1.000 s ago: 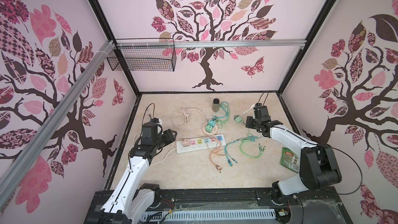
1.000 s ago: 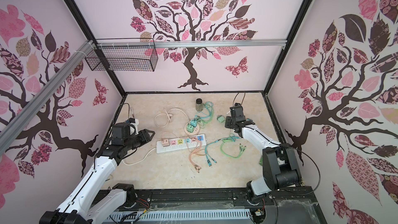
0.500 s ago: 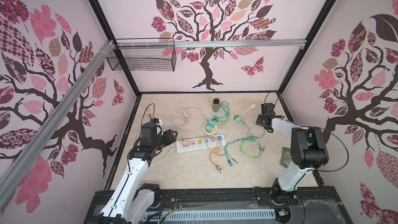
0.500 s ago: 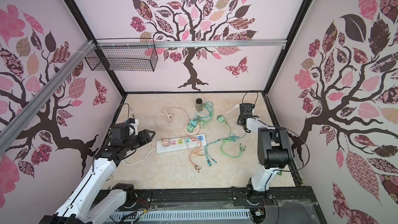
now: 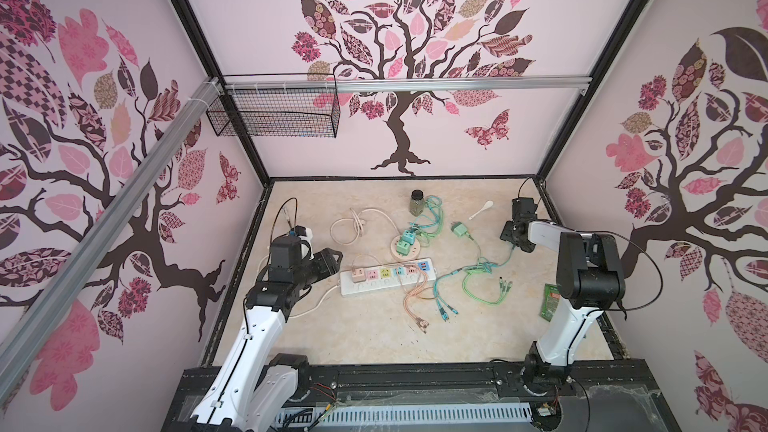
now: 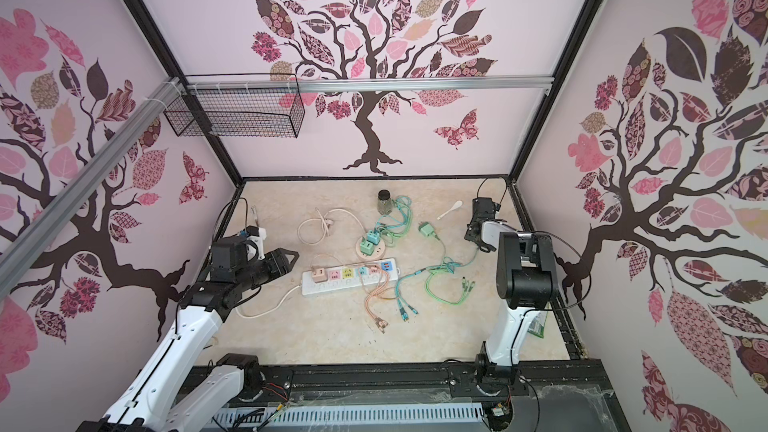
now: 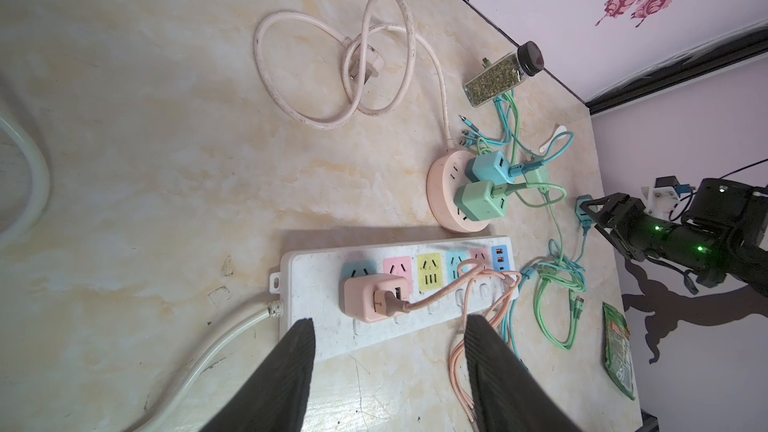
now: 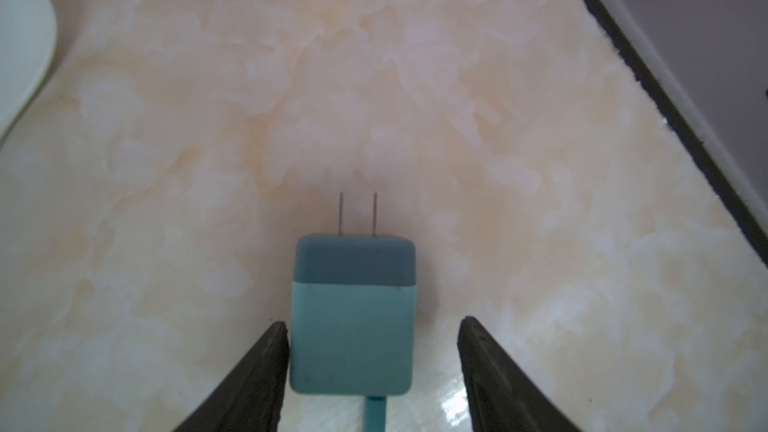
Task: Insert the plug
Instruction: 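Move the right gripper to the loose teal charger cube and close on it, then lift the teal charger cube prongs-up with the right gripper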
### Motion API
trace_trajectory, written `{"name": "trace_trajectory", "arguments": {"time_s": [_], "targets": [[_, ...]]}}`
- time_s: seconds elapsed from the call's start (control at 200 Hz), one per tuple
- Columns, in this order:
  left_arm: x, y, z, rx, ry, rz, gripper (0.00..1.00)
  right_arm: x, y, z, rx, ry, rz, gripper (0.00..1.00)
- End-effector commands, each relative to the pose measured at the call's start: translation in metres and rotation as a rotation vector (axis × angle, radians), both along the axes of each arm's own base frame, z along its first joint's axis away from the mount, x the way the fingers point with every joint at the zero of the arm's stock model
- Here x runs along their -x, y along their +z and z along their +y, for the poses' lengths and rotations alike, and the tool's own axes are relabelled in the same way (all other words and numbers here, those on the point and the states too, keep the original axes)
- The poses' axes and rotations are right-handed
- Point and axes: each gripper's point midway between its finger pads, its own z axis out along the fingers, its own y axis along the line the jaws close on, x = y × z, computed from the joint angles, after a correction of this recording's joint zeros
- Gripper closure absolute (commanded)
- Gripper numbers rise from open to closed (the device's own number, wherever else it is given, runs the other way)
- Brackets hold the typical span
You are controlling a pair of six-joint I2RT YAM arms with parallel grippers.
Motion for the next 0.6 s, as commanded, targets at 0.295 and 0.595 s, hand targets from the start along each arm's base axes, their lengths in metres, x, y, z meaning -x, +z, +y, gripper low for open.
{"name": "trace_trajectory", "arguments": {"time_s": [0.295, 0.595], "targets": [[-0.008, 0.019, 0.003, -0.021, 0.001, -0.051, 0.39, -0.011, -0.012, 0.001, -0.036, 0.016, 0.024, 0.49], [-0.006, 0.020, 0.004, -0.028, 0.001, -0.053, 0.39, -0.014, 0.005, -0.001, -0.005, 0.046, -0.001, 0.61]]}}
